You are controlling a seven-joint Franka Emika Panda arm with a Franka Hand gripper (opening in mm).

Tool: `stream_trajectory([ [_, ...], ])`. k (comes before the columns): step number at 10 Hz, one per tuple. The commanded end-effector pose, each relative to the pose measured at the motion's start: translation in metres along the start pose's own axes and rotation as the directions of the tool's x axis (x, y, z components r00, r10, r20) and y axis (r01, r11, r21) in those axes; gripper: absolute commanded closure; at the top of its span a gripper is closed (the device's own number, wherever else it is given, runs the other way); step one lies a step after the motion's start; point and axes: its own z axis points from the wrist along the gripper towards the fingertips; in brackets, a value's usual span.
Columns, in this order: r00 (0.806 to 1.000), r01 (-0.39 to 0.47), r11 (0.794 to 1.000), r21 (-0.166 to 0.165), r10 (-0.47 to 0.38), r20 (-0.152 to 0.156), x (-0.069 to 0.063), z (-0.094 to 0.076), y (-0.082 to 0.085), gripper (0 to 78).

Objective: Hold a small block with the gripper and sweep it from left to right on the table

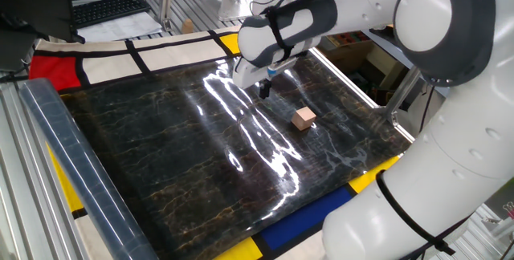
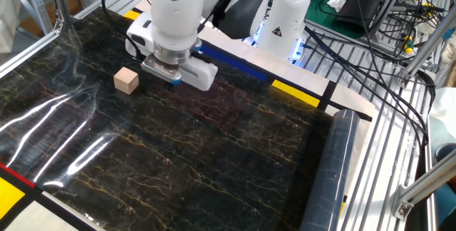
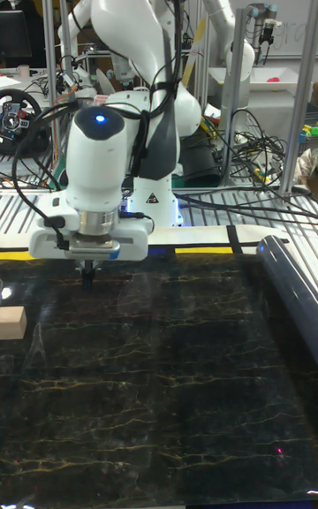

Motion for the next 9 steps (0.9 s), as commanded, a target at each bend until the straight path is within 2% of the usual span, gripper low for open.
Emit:
stream_trajectory([
  [1,0.997,0.081,0.984,-0.16,-0.081,0.008,-0.013,0.004,-0.025,77.6],
  [4,0.997,0.079,0.985,-0.156,-0.078,0.012,-0.015,0.013,-0.031,77.6],
  [5,0.996,0.084,0.984,-0.159,-0.083,0.017,-0.016,0.021,-0.032,77.6],
  [6,0.996,0.084,0.984,-0.156,-0.079,0.043,-0.017,0.028,-0.032,77.6],
  [7,0.996,0.084,0.985,-0.152,-0.077,0.049,-0.018,0.03,-0.032,77.6],
  [9,0.999,0.025,0.989,-0.149,-0.019,0.038,-0.019,0.033,-0.031,77.6],
])
